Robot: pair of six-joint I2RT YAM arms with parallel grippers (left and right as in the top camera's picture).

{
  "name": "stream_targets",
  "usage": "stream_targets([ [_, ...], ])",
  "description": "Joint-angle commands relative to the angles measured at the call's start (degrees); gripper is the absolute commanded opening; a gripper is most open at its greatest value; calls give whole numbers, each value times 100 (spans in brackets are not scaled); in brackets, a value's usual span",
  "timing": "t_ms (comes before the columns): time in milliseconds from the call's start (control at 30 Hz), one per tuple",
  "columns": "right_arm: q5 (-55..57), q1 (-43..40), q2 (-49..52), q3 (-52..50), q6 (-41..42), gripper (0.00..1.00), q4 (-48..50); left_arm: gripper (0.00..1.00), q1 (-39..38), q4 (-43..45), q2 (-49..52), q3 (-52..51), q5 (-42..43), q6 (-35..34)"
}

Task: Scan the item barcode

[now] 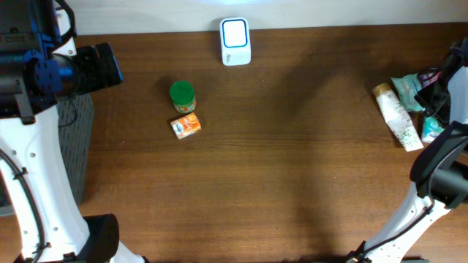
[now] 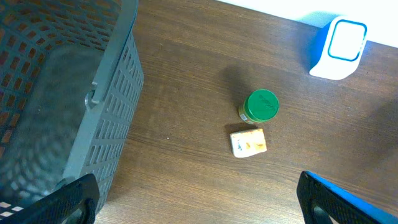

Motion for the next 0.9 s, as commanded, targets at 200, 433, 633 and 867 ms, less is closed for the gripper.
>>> stream_targets([
  [200,-3303,428,-1207,330,-1679,84,-146,99,17,-4,-24,15,39,-31],
  [433,-4868,2726,-1204,306,-2761,94,-437,99,17,-4,-24,15,39,-31],
  [633,-3123,4857,-1191,306,-2855,99,354,99,17,-4,-24,15,39,-33],
  [867,-3095,6282,-813,306,-2813,93,981,99,17,-4,-24,15,39,-31],
])
